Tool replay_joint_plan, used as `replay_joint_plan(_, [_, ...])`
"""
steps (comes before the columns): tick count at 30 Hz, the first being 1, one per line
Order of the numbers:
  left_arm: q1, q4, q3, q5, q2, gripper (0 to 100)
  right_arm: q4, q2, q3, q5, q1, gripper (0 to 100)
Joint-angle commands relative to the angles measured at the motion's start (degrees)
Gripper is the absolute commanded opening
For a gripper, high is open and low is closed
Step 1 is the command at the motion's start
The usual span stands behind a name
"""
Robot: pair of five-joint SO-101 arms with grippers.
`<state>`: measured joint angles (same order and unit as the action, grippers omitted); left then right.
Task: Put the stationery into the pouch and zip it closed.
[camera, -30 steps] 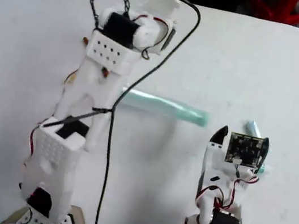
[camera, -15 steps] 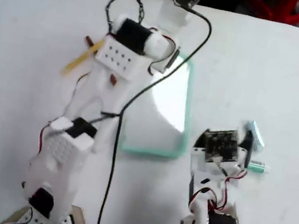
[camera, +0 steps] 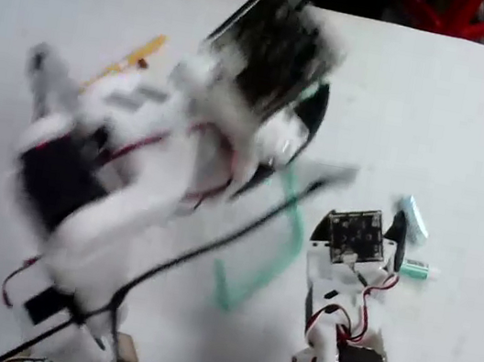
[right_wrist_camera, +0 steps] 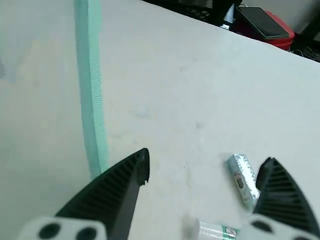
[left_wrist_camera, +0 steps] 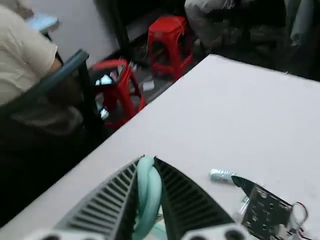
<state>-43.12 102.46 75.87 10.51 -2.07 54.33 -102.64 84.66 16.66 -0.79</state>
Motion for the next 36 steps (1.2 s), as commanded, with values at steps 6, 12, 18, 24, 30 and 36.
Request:
replay_joint_plan(6, [-7.3,0.2,1.2,0.9,7.1,2,-1.0,-0.5,-4.3,-6.2,7.8,33.7])
replay_joint_plan(12, [-15.1,0.1,-12.7,1.3,13.8,2,-0.8,-0.5,-4.3,-6.2,7.9,33.7])
replay_joint_plan(18, [-23.9,-0.1,-26.1,5.3,23.0,2,-1.0,-0.5,-4.4,-6.2,8.0,33.7])
replay_joint_plan(24, [-27.6,-0.1,-34.9,6.9,27.9,2,-0.1,-0.5,-6.7,-6.2,8.0,33.7])
replay_joint_plan(30, [-22.5,-0.8,-37.5,11.6,28.8,2,2.1,-0.5,-8.5,-6.2,8.0,33.7])
replay_joint_plan(36, [6.8,-7.8,-38.1,11.0,25.6,2,-3.8,-0.5,-1.0,-6.1,7.8,33.7])
